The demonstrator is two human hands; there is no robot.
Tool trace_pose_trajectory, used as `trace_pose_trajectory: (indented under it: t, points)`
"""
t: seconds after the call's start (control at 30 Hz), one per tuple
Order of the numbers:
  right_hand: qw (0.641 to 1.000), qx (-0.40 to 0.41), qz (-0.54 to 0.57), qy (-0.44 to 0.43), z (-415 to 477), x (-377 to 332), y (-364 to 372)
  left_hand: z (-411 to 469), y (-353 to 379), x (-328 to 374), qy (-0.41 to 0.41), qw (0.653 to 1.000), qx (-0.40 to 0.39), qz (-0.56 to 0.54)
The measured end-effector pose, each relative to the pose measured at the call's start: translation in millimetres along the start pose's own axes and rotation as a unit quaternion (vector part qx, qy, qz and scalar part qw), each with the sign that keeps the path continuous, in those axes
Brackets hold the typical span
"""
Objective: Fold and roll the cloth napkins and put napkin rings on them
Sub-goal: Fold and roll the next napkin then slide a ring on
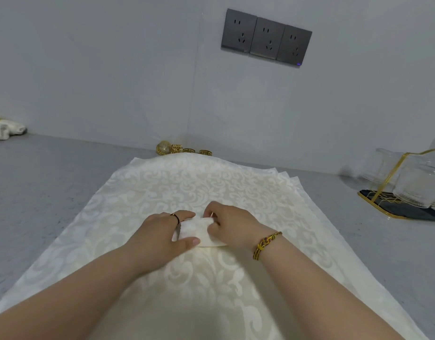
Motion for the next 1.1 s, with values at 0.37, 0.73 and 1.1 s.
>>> trace_pose_trajectory:
  t: [0.37, 0.73, 1.1]
  points:
    - [0.952, 0.204, -0.170, -0.152, -13, 31, 26, 6, 2, -6, 0.013, 0.998, 0.060, -0.006]
    - [0.991, -0.023, 0.128, -0.023, 24, 29, -20, 3, 6, -7, 0.108, 0.972, 0.123, 0.171]
    - [0.985, -0.066, 0.142, -0.074, -13, 5, 2, -7, 5, 16, 0.199, 0.936, 0.128, 0.259]
Point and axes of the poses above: each hand's wrist, its own z-axis towards the middle knuckle, its own y-axis out of the palm, x = y × z, the point moved 2 cm from there along z, towards the middle knuckle, and after that the axes turned 14 degrees about -x, right-handed, at the moved point
